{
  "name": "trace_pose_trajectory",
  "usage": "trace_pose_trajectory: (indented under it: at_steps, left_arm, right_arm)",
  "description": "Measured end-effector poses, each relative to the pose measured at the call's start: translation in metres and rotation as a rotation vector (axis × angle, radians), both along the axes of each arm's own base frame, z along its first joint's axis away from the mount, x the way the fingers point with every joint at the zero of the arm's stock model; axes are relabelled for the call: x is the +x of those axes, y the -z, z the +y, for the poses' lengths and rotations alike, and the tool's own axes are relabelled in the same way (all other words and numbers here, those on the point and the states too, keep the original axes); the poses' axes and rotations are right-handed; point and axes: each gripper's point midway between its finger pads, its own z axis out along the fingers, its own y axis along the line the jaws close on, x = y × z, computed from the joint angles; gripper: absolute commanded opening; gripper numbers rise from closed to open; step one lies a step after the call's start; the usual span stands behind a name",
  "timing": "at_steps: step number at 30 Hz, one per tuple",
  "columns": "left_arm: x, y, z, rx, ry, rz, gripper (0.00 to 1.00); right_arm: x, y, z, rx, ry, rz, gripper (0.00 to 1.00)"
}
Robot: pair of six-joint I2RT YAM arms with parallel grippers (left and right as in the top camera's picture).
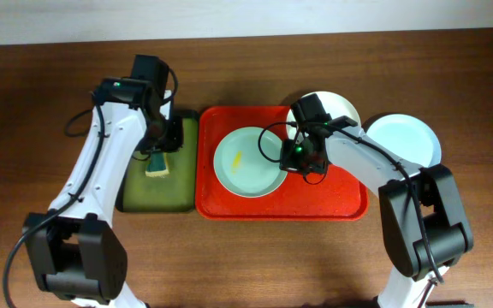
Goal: Clean dirty plates on tray and stack at the side
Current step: 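Grasp the sponge with left gripper and lift it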
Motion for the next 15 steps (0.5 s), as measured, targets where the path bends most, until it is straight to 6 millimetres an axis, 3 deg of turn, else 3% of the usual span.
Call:
trace_pose_trajectory:
  at_steps: [3,6,8,10,12,14,15]
  left_arm:
    - [0.005,0.005,0.003,0.052,-0.030,-0.029,0.65]
    - [0.019,0.018,0.017,0.086,-0.094,-0.088,0.63]
    - [0.023,0.047,0.033,0.108,-0.135,-0.039,0.43]
    - [0.024,0.081,0.044,0.122,-0.159,0.034,0.29]
    - [0.018,0.109,0.053,0.135,-0.177,0.112,0.24]
    - [0.021,0.115,0.054,0.134,-0.181,0.111,0.21]
    - [0.022,0.118,0.054,0.134,-0.180,0.110,0.11]
  right_arm:
    - [-0.002,0.000,-0.001,-0.003,-0.002,0.007,0.04]
    - [-0.002,0.001,-0.001,-0.004,-0.002,0.010,0.04]
    - [-0.002,0.001,-0.001,-0.005,-0.002,0.009,0.04]
    - [-0.002,0.001,-0.001,-0.005,-0.002,0.009,0.04]
    - [-0.002,0.001,-0.001,-0.005,-0.002,0.009,0.04]
    - [-0.002,0.001,-0.001,-0.005,-0.002,0.009,0.04]
    - [-0.002,0.001,-0.001,-0.005,-0.003,0.009,0.04]
